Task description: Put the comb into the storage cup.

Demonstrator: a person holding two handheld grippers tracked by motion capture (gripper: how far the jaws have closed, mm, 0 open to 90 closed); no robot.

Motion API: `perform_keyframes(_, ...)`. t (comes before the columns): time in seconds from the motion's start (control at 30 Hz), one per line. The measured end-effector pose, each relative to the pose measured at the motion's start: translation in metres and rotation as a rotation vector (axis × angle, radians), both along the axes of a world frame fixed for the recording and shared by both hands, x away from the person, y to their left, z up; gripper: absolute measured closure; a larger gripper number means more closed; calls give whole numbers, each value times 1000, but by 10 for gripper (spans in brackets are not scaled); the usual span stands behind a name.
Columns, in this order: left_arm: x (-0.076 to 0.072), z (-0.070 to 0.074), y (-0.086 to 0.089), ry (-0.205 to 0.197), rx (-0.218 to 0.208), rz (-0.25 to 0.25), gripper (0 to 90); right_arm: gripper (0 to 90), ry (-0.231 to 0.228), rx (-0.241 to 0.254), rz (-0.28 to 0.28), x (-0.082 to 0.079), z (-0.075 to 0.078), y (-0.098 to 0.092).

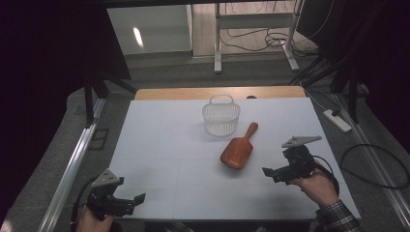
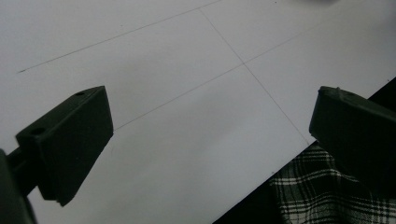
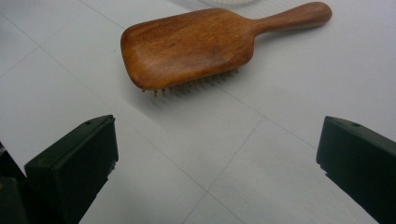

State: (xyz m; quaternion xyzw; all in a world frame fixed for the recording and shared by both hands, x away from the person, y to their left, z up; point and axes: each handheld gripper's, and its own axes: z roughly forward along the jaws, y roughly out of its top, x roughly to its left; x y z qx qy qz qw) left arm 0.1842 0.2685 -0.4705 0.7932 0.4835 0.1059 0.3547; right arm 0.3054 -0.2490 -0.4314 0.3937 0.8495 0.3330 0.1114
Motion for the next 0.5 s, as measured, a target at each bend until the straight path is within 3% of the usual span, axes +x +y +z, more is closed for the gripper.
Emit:
perform_keyframes(0.33, 1, 0, 0, 3, -4, -1, 5, 0, -13, -15, 17, 9, 2, 8)
perform_keyframes(0.5, 1, 0, 0, 3, -6, -1, 5, 0, 3, -28, 27, 15, 2, 15)
